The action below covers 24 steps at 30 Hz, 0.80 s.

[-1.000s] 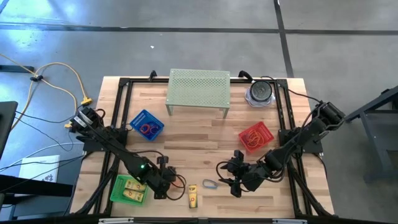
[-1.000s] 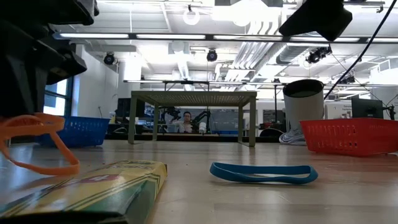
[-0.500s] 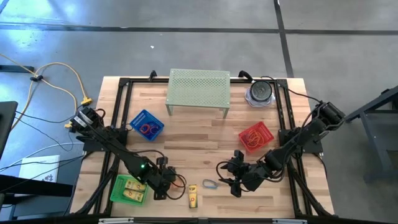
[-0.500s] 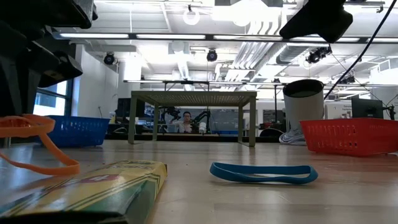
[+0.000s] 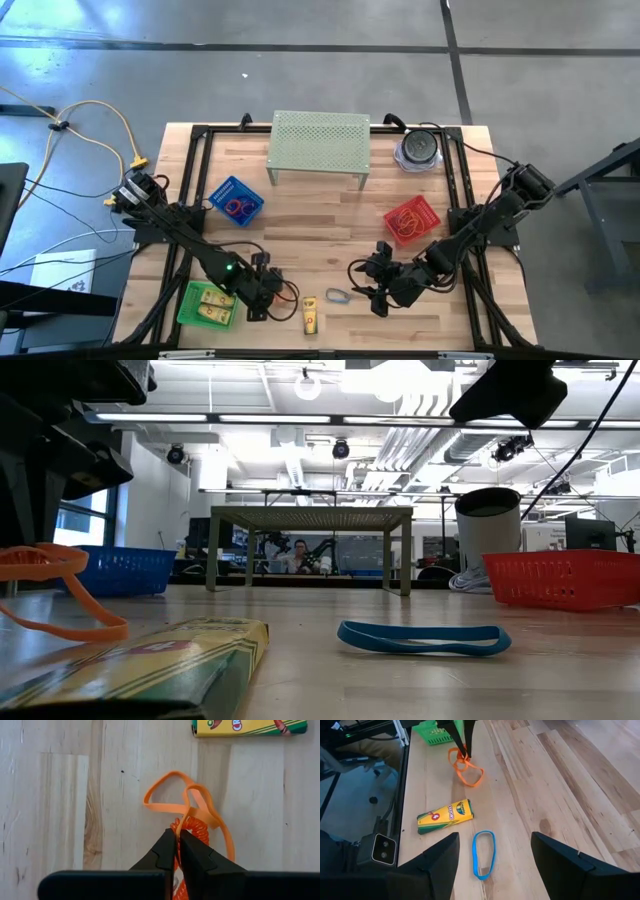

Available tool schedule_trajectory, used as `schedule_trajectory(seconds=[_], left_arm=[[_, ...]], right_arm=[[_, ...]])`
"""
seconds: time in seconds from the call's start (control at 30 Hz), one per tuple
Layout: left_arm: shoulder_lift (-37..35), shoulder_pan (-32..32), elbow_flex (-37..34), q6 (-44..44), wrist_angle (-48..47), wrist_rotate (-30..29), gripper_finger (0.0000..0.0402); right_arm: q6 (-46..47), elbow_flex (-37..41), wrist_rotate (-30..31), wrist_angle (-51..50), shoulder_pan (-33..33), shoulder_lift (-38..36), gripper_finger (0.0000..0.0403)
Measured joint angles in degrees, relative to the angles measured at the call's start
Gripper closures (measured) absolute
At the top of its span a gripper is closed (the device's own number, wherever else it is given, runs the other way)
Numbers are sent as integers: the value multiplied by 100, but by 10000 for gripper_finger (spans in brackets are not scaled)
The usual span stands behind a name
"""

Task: Pick & Place Office Desk Supplies
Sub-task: Put the orange rubberband into the red bin

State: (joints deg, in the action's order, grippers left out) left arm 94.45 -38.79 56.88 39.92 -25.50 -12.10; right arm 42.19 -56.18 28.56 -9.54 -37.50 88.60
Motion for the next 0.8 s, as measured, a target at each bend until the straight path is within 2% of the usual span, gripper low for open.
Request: schedule_trajectory(seconds=[0.67, 0.8], left_arm=[[-2, 0, -2, 72, 0, -30, 389], [11, 0, -2, 94, 0, -34, 370]], right_arm=[[0, 0, 0, 0, 0, 0, 167], [0, 0, -1, 0, -1, 0, 167]])
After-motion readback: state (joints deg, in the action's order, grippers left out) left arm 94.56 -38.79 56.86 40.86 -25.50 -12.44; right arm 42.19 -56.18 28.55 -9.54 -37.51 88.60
